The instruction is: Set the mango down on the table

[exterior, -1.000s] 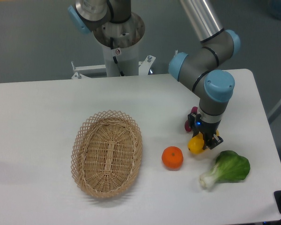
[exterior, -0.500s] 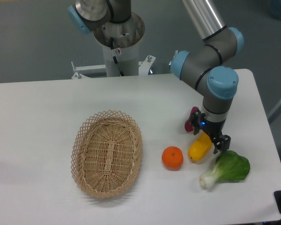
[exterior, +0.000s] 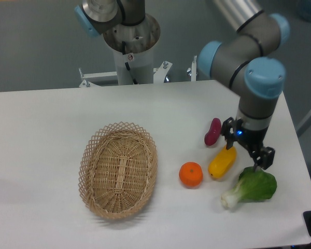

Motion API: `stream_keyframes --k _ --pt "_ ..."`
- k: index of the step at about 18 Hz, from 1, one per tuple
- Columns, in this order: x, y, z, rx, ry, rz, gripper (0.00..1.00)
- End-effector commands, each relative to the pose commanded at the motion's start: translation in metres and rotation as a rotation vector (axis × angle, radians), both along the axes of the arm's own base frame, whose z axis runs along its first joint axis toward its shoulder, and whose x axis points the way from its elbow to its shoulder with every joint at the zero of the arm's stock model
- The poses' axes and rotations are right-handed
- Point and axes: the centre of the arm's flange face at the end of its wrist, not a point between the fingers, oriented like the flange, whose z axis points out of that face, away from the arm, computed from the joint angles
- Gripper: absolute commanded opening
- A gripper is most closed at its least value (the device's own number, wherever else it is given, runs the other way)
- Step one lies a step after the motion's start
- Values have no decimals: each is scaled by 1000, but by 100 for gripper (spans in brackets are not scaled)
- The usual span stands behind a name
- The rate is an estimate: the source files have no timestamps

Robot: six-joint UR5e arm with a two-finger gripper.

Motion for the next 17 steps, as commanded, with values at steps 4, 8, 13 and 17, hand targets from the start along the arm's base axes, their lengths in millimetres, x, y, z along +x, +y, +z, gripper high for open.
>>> stream_keyframes --k 4,8,13,17 --pt "-12 -37 30 15 -31 15 100" --pt "-30 -78 34 1 -33 -64 100" --pt "-34 -89 39 2 -25 -75 100" --pt "-34 -89 39 3 -23 -70 100"
